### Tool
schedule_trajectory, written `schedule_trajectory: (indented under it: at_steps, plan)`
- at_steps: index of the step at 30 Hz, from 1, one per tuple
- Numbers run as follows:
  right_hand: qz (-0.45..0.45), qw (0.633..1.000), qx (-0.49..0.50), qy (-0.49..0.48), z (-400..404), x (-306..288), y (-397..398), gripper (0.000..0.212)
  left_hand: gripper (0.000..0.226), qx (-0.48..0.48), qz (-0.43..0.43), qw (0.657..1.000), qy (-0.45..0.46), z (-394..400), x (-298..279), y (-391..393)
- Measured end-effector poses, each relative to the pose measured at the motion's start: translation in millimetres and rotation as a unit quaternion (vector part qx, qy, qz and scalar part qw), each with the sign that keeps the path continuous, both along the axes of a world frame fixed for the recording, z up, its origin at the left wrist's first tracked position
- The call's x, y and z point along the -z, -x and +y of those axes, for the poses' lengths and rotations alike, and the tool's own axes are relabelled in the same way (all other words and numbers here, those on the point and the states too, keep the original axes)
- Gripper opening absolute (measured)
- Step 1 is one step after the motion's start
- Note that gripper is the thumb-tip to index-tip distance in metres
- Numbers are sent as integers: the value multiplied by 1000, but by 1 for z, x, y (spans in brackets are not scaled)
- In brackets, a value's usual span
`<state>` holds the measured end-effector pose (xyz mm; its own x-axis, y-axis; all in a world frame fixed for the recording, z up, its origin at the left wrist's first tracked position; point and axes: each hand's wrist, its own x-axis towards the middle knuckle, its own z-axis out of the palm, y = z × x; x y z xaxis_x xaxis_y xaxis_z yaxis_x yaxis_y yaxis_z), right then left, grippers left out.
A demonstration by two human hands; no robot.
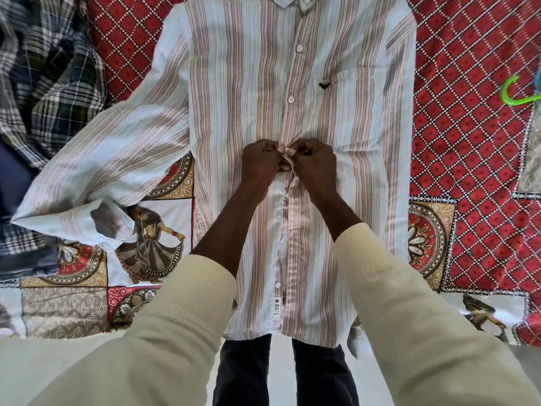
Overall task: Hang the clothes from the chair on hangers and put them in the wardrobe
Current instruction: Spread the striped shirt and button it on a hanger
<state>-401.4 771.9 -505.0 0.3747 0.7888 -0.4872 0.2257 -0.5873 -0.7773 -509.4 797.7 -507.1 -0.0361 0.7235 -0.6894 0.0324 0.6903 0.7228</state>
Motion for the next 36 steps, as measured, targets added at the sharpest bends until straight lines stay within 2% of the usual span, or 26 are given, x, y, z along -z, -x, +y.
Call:
schedule_trajectory:
  at_steps: [3, 6, 8, 13, 15, 17, 20, 21, 23, 24, 26, 28, 31, 34, 36]
  plan:
    - [30, 999, 10, 5, 0, -4, 1, 20, 6, -25, -29, 999, 8, 2, 2, 2]
    - [78, 996, 33, 26, 1, -8, -2, 13, 29, -40, -52, 998, -11, 0, 5, 2]
    - [128, 990, 45, 34, 1, -12, -5, 21, 36, -47, -55, 997, -24, -3, 6, 1]
    - [164, 982, 83, 52, 9, -21, -7, 8, 32, -41, -109, 993, -25, -8, 13, 4]
    - [160, 981, 91, 66, 14, -22, -7, 13, 28, -33, -139, 989, -24, -7, 12, 9]
    - [149, 983, 83, 63, 13, -22, -6, 16, 23, -28, -133, 990, -28, -6, 9, 10]
    - [167, 979, 111, 35, 2, -18, -9, 6, 18, -50, -58, 996, -55, -9, 2, 8]
    - [141, 982, 121, 16, -3, -17, -11, 7, 15, -60, -21, 995, -70, -12, 1, 8]
    - [-12, 994, 103, -23, -21, -19, -13, 14, 7, -66, 57, 991, -98, -22, -3, 13]
    - [-85, 992, 87, -31, -33, -22, -11, 20, 6, -62, 68, 990, -104, -30, -5, 16]
    - [-162, 986, 34, -33, -62, -22, -1, 25, 9, -54, 28, 994, -91, -51, -10, 19]
    - [-198, 979, -51, -23, -85, -18, 14, 32, 12, -55, -9, 996, -71, -74, -10, 19]
    - [-244, 963, -116, -21, -95, -5, 23, 41, 14, -58, 28, 995, -77, -107, 1, 17]
    - [-219, 966, -132, -44, -98, -2, 20, 20, 6, -62, 85, 991, -83, -124, 5, 15]
    - [-173, 979, -101, -36, -101, -2, 15, 12, 6, -50, 96, 990, -89, -124, 1, 11]
